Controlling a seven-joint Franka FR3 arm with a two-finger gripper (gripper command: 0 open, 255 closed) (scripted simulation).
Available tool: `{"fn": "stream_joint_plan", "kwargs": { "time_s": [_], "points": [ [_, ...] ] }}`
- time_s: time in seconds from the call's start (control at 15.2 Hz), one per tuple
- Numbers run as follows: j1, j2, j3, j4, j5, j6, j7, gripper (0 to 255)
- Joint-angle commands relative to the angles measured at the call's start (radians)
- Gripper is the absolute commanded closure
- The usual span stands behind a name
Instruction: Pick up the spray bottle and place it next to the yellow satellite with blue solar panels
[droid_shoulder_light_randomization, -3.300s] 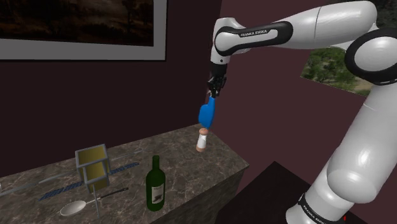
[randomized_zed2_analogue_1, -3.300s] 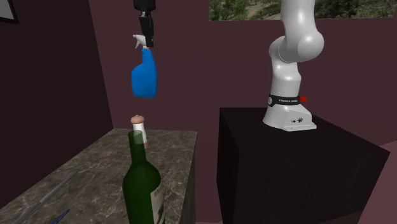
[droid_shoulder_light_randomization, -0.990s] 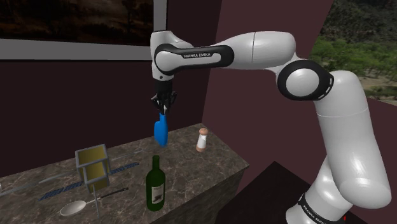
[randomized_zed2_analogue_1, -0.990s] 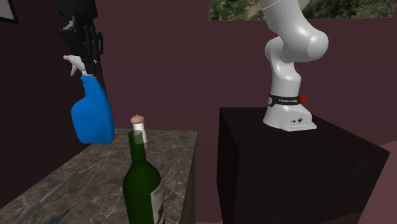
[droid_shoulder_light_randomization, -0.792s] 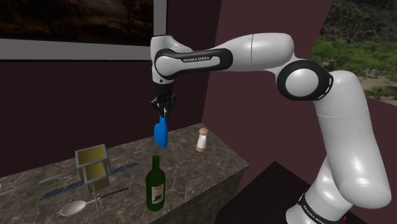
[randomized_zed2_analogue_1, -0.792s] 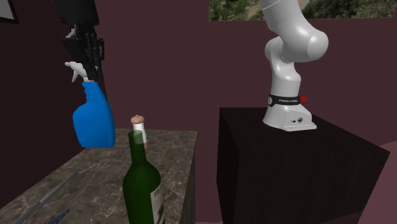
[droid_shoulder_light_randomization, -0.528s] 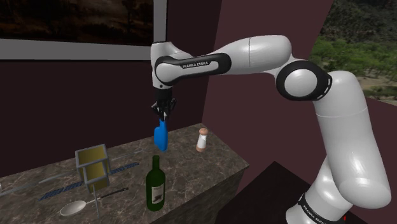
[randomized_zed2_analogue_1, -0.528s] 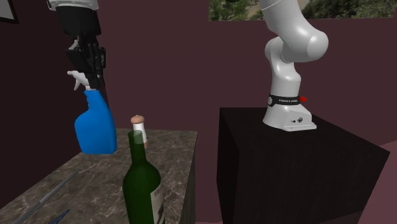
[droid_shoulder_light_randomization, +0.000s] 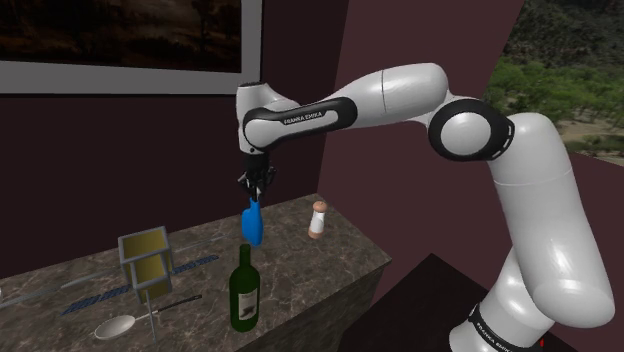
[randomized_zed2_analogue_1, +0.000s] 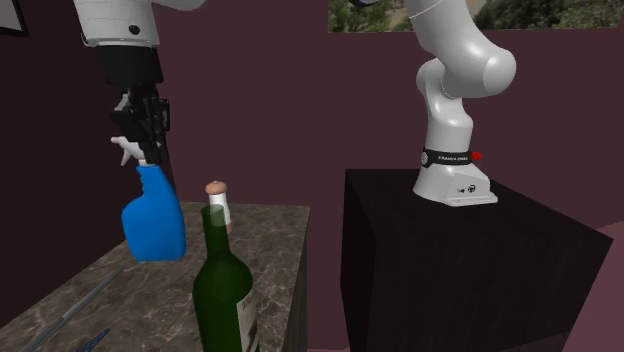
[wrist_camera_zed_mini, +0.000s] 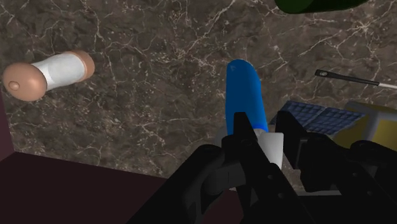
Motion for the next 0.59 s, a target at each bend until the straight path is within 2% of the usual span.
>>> {"fn": "stream_joint_plan", "kwargs": {
  "time_s": [0.0, 0.53],
  "points": [
    [-0.002, 0.003, -0.001, -0.022, -0.002, 0.025, 0.001, 255],
    [-0.001, 0.045, -0.006, -0.062, -0.01, 0.107, 0.01, 255]
  ]
}}
